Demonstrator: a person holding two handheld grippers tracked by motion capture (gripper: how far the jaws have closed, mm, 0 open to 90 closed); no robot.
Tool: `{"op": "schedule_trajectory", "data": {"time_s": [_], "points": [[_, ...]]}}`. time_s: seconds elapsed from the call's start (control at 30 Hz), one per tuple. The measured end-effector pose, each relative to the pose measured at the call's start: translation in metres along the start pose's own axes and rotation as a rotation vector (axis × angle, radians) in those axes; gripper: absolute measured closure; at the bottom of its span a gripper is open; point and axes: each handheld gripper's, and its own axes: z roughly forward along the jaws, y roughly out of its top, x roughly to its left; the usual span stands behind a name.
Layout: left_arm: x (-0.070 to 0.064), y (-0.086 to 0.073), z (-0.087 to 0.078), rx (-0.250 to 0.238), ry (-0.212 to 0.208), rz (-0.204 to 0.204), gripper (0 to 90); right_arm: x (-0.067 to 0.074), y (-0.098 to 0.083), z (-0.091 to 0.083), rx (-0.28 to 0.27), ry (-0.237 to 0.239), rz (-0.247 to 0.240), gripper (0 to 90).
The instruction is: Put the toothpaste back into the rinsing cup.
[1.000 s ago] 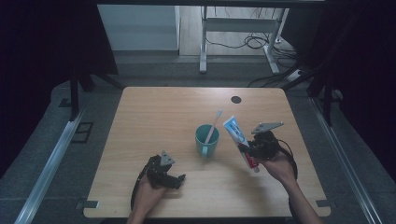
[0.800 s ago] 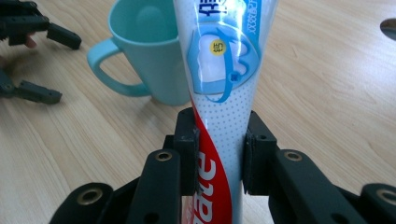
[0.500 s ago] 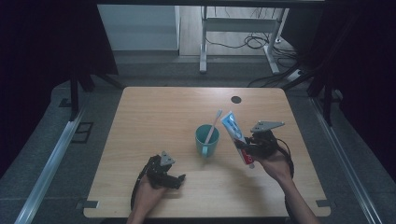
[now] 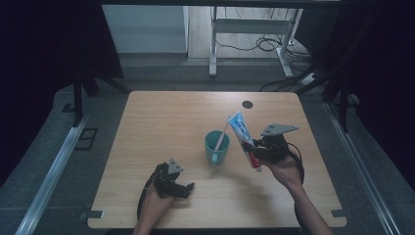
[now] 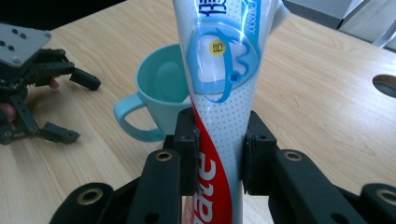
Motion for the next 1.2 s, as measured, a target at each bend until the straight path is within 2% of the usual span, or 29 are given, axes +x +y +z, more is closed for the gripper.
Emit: {"op": "schedule_trajectory", "data": {"time_s": [0.63, 1.2], "points": [[0.000, 0.000, 0.000, 0.000, 0.000, 0.001, 2.4, 0.006, 0.016, 0.010, -0.057, 0.016, 0.014, 71.4], [0.000, 0.000, 0.000, 0.002, 0.000, 0.001, 2.4, 0.010, 0.034, 0.023, -0.086, 0.025, 0.007, 71.5]]}}
